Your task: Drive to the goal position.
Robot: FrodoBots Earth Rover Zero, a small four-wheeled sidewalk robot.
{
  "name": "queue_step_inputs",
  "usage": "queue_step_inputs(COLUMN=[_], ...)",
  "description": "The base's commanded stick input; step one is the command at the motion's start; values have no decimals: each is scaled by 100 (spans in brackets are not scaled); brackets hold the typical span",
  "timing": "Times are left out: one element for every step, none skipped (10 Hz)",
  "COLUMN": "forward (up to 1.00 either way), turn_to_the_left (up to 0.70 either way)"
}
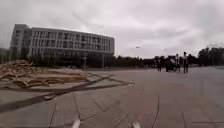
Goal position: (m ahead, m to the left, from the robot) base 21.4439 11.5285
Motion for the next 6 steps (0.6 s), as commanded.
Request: queue_step_inputs(forward=[100, 100, 100, 100, 100, 100], turn_to_the_left=[0, 0, 0, 0, 0, 0])
